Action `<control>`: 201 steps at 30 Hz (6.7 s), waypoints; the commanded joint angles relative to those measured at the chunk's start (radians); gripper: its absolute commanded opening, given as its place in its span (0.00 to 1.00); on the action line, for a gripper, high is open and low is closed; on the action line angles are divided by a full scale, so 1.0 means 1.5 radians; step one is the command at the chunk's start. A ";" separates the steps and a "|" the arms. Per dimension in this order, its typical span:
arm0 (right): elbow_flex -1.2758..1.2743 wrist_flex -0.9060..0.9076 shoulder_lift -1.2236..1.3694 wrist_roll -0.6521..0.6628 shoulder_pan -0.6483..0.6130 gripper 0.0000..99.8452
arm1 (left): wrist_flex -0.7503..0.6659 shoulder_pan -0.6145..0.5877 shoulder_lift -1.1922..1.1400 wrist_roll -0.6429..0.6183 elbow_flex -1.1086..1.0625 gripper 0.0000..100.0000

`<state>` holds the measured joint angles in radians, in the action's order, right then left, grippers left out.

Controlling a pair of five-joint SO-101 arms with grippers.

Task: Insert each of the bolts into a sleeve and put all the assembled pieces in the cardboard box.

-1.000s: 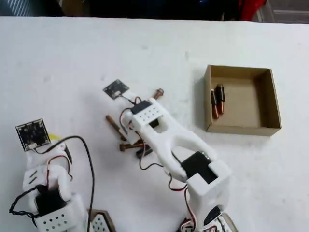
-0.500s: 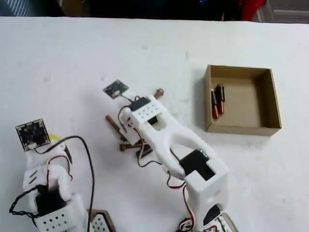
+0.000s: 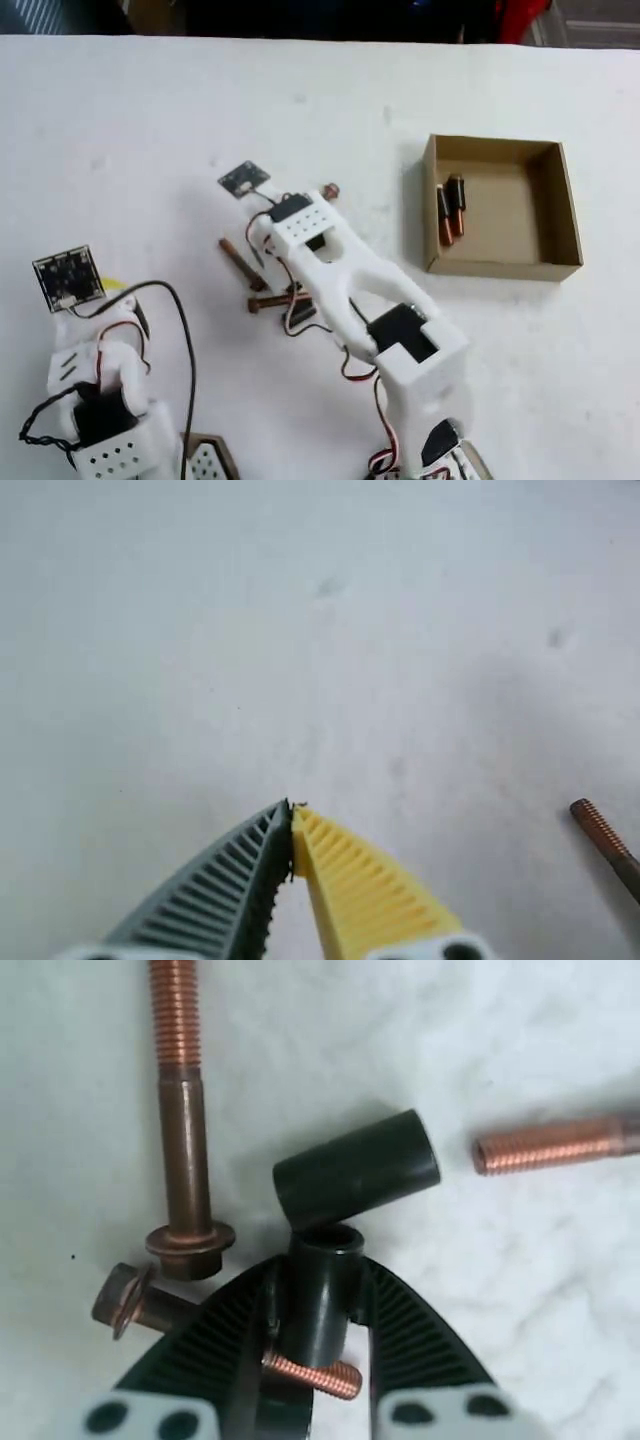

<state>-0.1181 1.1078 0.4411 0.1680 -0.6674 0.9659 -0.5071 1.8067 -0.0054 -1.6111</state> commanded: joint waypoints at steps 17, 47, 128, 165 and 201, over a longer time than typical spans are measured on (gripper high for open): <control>0.002 0.101 -0.269 -0.005 0.036 0.02 | -0.035 -0.003 0.009 0.006 0.010 0.03; -0.138 0.197 -0.811 -0.004 0.231 0.02 | -0.033 0.143 0.009 0.181 -0.031 0.03; -1.051 -0.393 -1.489 -0.005 0.128 0.02 | 0.001 0.250 0.007 0.309 -0.054 0.03; -1.048 -0.396 -1.492 -0.118 0.132 0.02 | 0.107 0.358 -0.636 0.358 0.553 0.03; -1.048 -0.384 -1.492 -0.119 0.359 0.02 | 0.198 0.543 -1.622 0.353 1.404 0.13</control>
<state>-1.6817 0.5324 -1.7852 0.0008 -0.1396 1.1991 0.2770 -0.5669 0.5224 0.3299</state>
